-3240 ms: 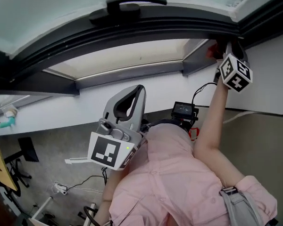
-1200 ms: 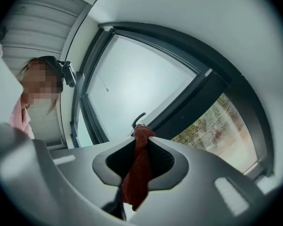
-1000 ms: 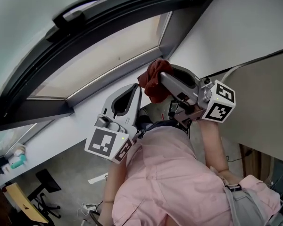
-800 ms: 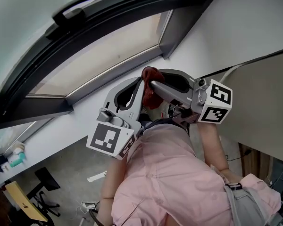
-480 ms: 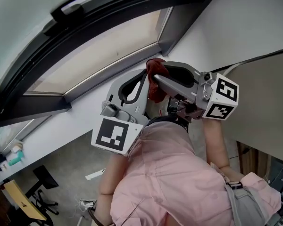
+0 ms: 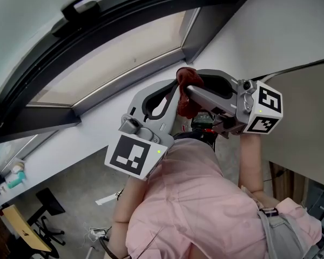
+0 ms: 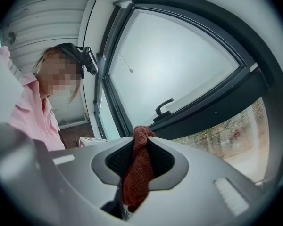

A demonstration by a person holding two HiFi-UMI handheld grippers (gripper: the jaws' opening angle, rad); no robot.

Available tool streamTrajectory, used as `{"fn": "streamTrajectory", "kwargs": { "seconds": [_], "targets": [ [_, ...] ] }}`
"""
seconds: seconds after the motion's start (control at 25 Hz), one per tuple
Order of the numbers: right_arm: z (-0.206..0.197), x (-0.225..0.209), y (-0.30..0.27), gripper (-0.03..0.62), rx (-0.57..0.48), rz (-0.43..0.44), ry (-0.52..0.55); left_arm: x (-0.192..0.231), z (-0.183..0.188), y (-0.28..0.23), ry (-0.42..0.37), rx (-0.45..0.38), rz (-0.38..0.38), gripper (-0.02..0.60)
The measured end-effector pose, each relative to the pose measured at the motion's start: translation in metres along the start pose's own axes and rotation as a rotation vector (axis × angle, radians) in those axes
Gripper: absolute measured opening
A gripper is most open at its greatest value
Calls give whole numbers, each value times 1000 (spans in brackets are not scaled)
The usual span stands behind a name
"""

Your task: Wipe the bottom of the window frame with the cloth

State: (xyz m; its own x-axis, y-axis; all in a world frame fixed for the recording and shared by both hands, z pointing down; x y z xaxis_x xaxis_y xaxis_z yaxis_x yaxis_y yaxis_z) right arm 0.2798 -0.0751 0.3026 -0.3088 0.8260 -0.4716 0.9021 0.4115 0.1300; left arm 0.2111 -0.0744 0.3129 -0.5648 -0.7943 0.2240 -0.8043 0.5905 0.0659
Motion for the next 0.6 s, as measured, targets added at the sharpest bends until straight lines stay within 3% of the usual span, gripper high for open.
{"fn": "streamTrajectory", "kwargs": {
  "seconds": [0.2, 0.44, 0.6],
  "targets": [
    [-5, 9, -9, 78, 23, -1, 48, 5, -5, 15, 55, 25, -12, -6],
    [-11, 23, -14, 81, 72, -4, 94, -2, 5, 25, -22, 14, 7, -6],
    [-10, 24, -14, 83, 81, 14, 114, -3, 4, 26, -29, 15, -8, -6]
  ]
}}
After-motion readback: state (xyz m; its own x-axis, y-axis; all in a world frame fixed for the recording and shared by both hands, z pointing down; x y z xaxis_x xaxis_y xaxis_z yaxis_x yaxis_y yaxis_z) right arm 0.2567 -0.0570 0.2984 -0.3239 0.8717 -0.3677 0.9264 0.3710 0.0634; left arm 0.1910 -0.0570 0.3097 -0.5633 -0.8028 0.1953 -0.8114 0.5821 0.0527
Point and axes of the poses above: the fingertips, and each gripper's own axes: y backward along the fingers, x to its left, z out of its top, the point moved 4 cm from there along y, backward along the fingers, and after that the axes turned 4 degrees about -x, right-handed, at the moved point
